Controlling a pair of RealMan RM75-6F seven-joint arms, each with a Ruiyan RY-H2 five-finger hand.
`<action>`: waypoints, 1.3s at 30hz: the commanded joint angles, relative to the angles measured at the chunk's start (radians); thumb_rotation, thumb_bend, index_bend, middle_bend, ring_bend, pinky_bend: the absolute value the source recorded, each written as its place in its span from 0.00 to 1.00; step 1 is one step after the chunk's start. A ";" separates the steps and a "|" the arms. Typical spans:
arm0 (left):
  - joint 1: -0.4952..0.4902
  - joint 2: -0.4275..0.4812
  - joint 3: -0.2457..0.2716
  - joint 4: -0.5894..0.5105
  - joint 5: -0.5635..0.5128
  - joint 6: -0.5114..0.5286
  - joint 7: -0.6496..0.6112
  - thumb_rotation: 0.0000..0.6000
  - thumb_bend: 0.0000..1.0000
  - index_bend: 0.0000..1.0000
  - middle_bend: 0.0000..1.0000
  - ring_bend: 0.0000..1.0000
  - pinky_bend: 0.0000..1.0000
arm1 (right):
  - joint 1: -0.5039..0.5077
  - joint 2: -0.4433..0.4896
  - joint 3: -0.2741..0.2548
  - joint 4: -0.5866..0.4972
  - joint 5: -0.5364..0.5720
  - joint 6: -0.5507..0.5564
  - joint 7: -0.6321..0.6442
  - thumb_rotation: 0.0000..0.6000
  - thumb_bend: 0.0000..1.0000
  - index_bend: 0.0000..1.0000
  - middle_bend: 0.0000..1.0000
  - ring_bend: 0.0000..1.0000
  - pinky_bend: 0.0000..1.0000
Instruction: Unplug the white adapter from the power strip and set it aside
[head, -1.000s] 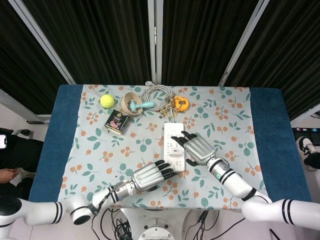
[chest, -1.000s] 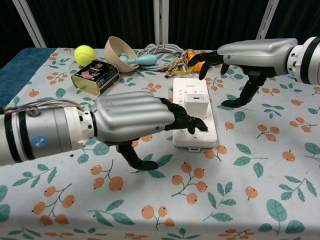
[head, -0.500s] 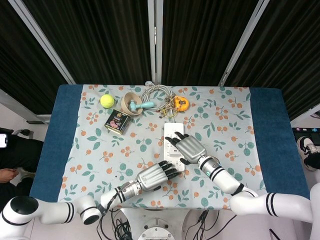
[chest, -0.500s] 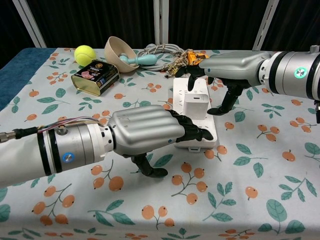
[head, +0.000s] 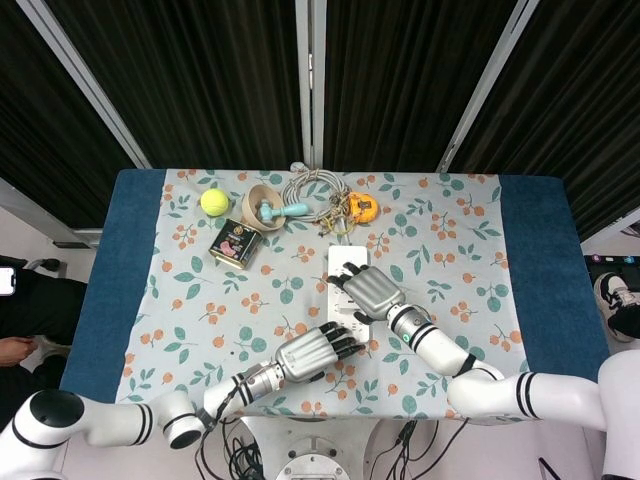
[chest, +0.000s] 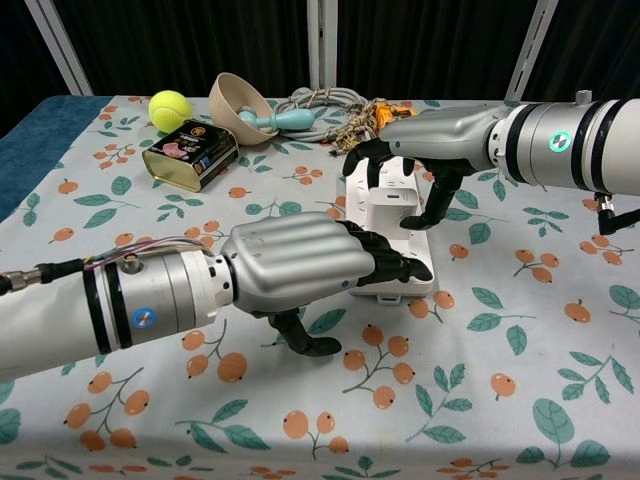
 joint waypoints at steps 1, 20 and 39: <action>-0.004 -0.001 0.005 0.002 -0.001 0.000 -0.002 1.00 0.28 0.10 0.16 0.10 0.20 | 0.009 -0.012 -0.003 0.018 -0.008 -0.003 0.007 1.00 0.24 0.21 0.30 0.11 0.29; -0.028 -0.021 0.016 0.043 -0.001 0.022 -0.040 1.00 0.28 0.10 0.16 0.10 0.19 | 0.021 -0.039 -0.016 0.075 -0.070 0.013 0.064 1.00 0.29 0.68 0.54 0.40 0.49; -0.056 -0.018 0.030 0.064 -0.038 -0.028 -0.185 1.00 0.28 0.10 0.16 0.10 0.20 | 0.029 -0.041 -0.019 0.065 -0.062 0.029 0.075 1.00 0.38 0.94 0.72 0.57 0.61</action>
